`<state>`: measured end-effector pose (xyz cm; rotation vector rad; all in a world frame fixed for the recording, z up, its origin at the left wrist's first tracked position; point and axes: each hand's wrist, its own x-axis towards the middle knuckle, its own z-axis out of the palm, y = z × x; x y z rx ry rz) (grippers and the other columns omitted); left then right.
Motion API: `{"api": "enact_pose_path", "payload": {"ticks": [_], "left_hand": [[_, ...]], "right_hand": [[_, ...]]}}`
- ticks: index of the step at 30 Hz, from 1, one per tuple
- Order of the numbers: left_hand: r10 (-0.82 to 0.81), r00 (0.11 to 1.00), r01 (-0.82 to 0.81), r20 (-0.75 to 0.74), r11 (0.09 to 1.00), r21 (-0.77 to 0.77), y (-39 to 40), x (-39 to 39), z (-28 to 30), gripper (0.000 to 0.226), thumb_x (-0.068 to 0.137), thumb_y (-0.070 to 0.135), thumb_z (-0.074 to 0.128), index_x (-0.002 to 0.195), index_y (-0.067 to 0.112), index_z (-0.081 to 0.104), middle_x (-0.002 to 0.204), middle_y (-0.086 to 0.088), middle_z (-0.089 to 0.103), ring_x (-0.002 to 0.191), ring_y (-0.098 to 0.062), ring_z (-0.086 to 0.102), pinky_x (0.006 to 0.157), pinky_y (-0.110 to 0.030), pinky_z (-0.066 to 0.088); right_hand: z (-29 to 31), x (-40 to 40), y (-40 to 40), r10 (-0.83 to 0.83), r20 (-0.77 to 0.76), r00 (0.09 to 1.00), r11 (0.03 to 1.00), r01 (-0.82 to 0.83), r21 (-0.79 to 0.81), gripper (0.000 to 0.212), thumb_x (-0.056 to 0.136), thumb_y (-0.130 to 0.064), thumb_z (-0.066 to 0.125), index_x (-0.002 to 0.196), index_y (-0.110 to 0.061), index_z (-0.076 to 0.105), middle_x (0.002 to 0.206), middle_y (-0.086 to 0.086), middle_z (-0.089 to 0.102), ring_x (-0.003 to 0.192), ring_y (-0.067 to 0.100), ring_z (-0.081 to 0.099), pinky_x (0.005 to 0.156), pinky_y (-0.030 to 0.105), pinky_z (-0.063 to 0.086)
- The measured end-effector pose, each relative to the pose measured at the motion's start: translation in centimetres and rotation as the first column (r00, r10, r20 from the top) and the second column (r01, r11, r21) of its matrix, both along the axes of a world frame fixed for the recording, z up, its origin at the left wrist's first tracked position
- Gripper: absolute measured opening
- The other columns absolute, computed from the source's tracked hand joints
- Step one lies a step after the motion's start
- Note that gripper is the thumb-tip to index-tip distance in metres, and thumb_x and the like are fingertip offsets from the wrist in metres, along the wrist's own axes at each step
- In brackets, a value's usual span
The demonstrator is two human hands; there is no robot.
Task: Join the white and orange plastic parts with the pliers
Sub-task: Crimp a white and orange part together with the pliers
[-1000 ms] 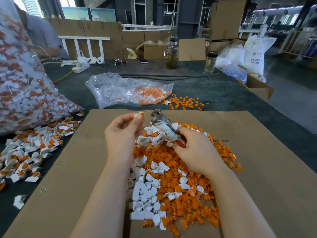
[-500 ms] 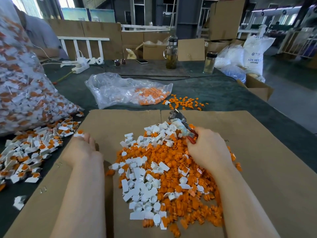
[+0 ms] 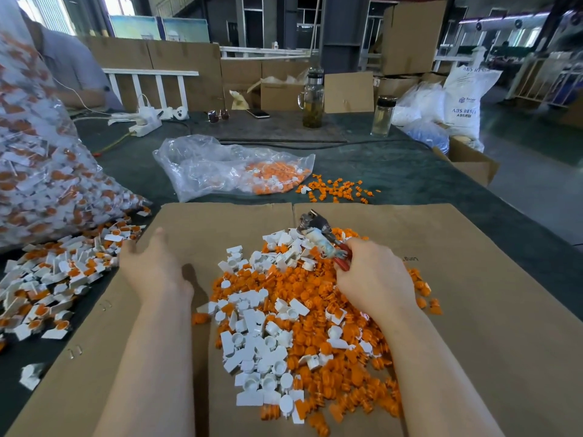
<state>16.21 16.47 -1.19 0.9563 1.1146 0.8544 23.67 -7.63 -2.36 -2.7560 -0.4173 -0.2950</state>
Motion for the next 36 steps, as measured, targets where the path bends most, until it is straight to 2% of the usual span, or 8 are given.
{"api": "enact_pose_path", "payload": {"ticks": [3,5,8,11,17,25,33,36], "left_hand": [[-0.175,0.956,0.248,-0.237,0.913,0.324,-0.8,0.6,-0.5,0.041,0.096,0.027,0.061,0.136,0.034,0.053,0.142,0.001,0.048,0.112,-0.015,0.056,0.091,-0.035,0.049],[-0.327,0.83,0.524,-0.452,0.735,0.431,-1.3,0.9,-1.1,0.035,0.097,0.033,0.059,0.132,0.036,0.057,0.141,-0.001,0.049,0.119,-0.022,0.055,0.1,-0.044,0.046],[-0.195,0.547,0.788,-0.814,0.448,0.422,-2.7,1.5,-1.8,0.041,0.098,0.042,0.051,0.138,0.032,0.054,0.144,-0.01,0.045,0.133,-0.034,0.04,0.11,-0.049,0.03],[-0.144,0.451,0.862,-0.881,0.324,0.389,-3.6,1.5,-1.9,0.04,0.1,0.037,0.046,0.138,0.029,0.056,0.138,-0.013,0.049,0.126,-0.035,0.044,0.104,-0.046,0.036],[-0.253,0.546,0.821,-0.799,0.352,0.449,-3.4,1.5,-2.0,0.021,0.092,0.019,0.057,0.108,0.022,0.071,0.114,-0.006,0.06,0.1,-0.026,0.058,0.087,-0.036,0.048],[-0.317,0.671,0.728,-0.671,0.452,0.515,-3.2,1.5,-2.0,0.016,0.086,0.014,0.069,0.099,0.022,0.063,0.09,0.01,0.063,0.078,-0.008,0.057,0.059,-0.023,0.038],[-0.456,0.778,0.627,-0.433,0.509,0.59,-4.4,1.2,-1.0,0.01,0.091,0.02,0.069,0.093,0.03,0.071,0.08,0.017,0.065,0.069,0.019,0.057,0.05,-0.007,0.04],[-0.541,0.789,0.596,-0.29,0.563,0.572,-4.8,1.0,-0.4,0.009,0.092,0.025,0.068,0.094,0.032,0.071,0.078,0.014,0.07,0.069,0.009,0.064,0.058,-0.009,0.043]], "right_hand": [[-0.1,0.0,0.1,-0.008,0.01,1.0,1.0,0.008,-0.019,0.022,0.088,-0.038,0.061,0.106,-0.026,0.058,0.08,-0.009,0.044,0.071,0.015,0.05,0.049,0.025,0.035],[-0.2,0.0,0.2,-0.014,0.014,1.0,1.0,0.014,-0.026,0.023,0.088,-0.039,0.061,0.107,-0.025,0.058,0.079,-0.009,0.042,0.071,0.015,0.048,0.047,0.024,0.032],[-0.3,-0.1,0.3,-0.017,0.01,1.0,0.998,0.017,-0.054,0.021,0.088,-0.037,0.062,0.103,-0.024,0.059,0.073,-0.011,0.036,0.064,0.012,0.043,0.044,0.023,0.027],[-0.4,-0.1,0.4,-0.015,0.015,1.0,0.997,0.016,-0.082,0.022,0.088,-0.037,0.061,0.104,-0.024,0.058,0.077,-0.009,0.039,0.06,0.009,0.038,0.043,0.023,0.024],[-0.3,-0.3,0.8,-0.008,0.021,1.0,0.996,0.01,-0.093,0.029,0.089,-0.037,0.06,0.115,-0.023,0.058,0.102,-0.003,0.056,0.077,0.017,0.053,0.046,0.024,0.029],[-0.6,-0.1,1.0,-0.007,0.003,1.0,0.996,0.007,-0.086,0.011,0.086,-0.031,0.06,0.094,-0.023,0.058,0.078,-0.009,0.045,0.066,0.013,0.051,0.047,0.025,0.038],[-0.5,-0.1,1.2,0.024,0.027,0.999,0.996,-0.022,-0.091,0.018,0.088,-0.036,0.06,0.103,-0.026,0.06,0.083,-0.01,0.047,0.067,0.009,0.047,0.046,0.021,0.032],[-0.4,-0.2,1.3,0.036,0.012,0.999,0.995,-0.035,-0.094,0.014,0.088,-0.035,0.06,0.098,-0.026,0.061,0.08,-0.011,0.047,0.062,0.007,0.043,0.045,0.022,0.032]]}}
